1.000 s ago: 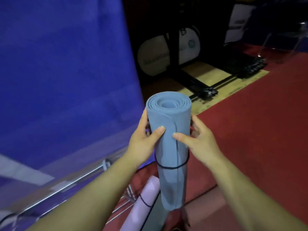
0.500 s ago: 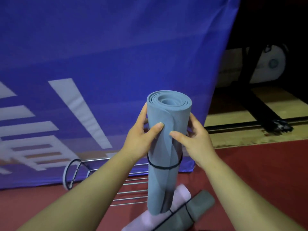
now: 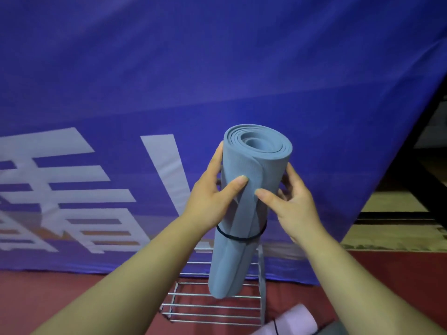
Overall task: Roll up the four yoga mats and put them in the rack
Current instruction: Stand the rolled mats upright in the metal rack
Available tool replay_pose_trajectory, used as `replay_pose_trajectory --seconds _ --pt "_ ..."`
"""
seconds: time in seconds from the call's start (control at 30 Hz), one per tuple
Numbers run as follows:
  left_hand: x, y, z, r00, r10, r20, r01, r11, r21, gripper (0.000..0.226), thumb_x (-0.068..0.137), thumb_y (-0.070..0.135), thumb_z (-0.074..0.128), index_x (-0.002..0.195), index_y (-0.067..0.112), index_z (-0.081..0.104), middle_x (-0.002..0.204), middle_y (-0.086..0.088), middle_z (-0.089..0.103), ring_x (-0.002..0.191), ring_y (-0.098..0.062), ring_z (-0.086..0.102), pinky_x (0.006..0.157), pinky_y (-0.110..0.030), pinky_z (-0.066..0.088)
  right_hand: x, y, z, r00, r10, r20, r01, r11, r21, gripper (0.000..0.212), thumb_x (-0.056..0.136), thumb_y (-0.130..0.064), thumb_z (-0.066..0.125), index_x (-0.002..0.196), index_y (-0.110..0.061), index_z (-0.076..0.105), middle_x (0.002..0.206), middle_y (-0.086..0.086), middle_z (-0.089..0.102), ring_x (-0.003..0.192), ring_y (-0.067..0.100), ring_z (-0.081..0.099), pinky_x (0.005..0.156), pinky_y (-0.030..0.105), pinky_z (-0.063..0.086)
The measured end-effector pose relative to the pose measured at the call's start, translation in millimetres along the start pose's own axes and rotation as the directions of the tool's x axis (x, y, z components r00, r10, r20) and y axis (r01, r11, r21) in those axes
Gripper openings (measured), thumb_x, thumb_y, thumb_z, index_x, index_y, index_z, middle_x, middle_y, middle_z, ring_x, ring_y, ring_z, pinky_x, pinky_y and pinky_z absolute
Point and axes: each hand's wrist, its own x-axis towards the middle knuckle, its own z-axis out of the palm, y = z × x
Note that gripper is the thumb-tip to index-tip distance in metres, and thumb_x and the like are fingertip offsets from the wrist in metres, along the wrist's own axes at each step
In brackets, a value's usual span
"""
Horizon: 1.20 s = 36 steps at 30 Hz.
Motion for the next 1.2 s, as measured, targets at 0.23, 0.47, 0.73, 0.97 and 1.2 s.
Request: replay_pose_trajectory --seconds 0.23,0.47,0.73,0.97,1.2 --pt "19.5 -63.6 -28.7 0.992 0.000 0.123 0.006 0.999 -0.048 0.098 0.089 0.042 0.075 0.156 0.054 0.005 0.140 0.015 0.054 0.124 0.000 0.056 0.102 -0.029 0.051 9.7 35.0 25.1 1.000 0.004 -0.030 -0.009 0.990 -0.139 0.095 0.063 -0.033 0.090 0.147 -0.038 0.046 0.138 -0.018 0.061 0.129 0.006 0.057 0.103 0.033 0.049" --pt "7.9 -138.8 -28.9 0.967 -0.061 0.249 0.084 0.993 -0.083 0.104 0.087 0.023 0.080 0.158 0.047 0.007 0.145 0.016 0.051 0.130 -0.004 0.054 0.101 -0.027 0.052 -1.5 88.1 31.5 0.991 0.128 -0.030 -0.131 0.952 -0.275 0.095 0.057 -0.033 0.094 0.141 -0.044 0.050 0.139 -0.020 0.060 0.133 0.003 0.052 0.103 0.037 0.051" --pt "-2.4 -197.9 -18.8 0.952 -0.145 0.268 0.190 0.971 -0.147 0.102 0.083 0.011 0.082 0.155 0.037 0.015 0.150 0.013 0.045 0.129 -0.001 0.054 0.090 -0.026 0.056 -2.8 146.4 36.3 0.964 0.264 0.000 -0.253 0.925 -0.284 0.097 0.062 -0.014 0.094 0.145 -0.037 0.049 0.142 -0.016 0.057 0.136 0.004 0.049 0.099 0.044 0.055" --pt "-12.0 -258.2 2.6 0.915 -0.190 0.355 0.223 0.973 -0.053 0.106 0.080 0.022 0.084 0.151 0.044 0.010 0.146 0.032 0.042 0.130 -0.002 0.055 0.100 -0.031 0.054 -9.2 200.1 31.6 0.904 0.407 0.132 -0.336 0.866 -0.371 0.128 0.069 0.005 0.088 0.152 -0.056 0.012 0.140 -0.042 0.044 0.129 -0.012 0.049 0.100 0.027 0.053" --pt "-21.6 -314.1 28.4 0.857 -0.198 0.475 0.248 0.968 -0.045 0.108 0.083 0.028 0.084 0.161 0.025 0.009 0.163 0.010 0.028 0.150 -0.015 0.031 0.119 -0.048 0.036 -14.4 256.3 20.0 0.833 0.527 0.170 -0.411 0.794 -0.448 0.125 0.059 -0.020 0.092 0.141 -0.074 0.015 0.140 -0.036 0.050 0.131 0.004 0.055 0.105 0.047 0.052"
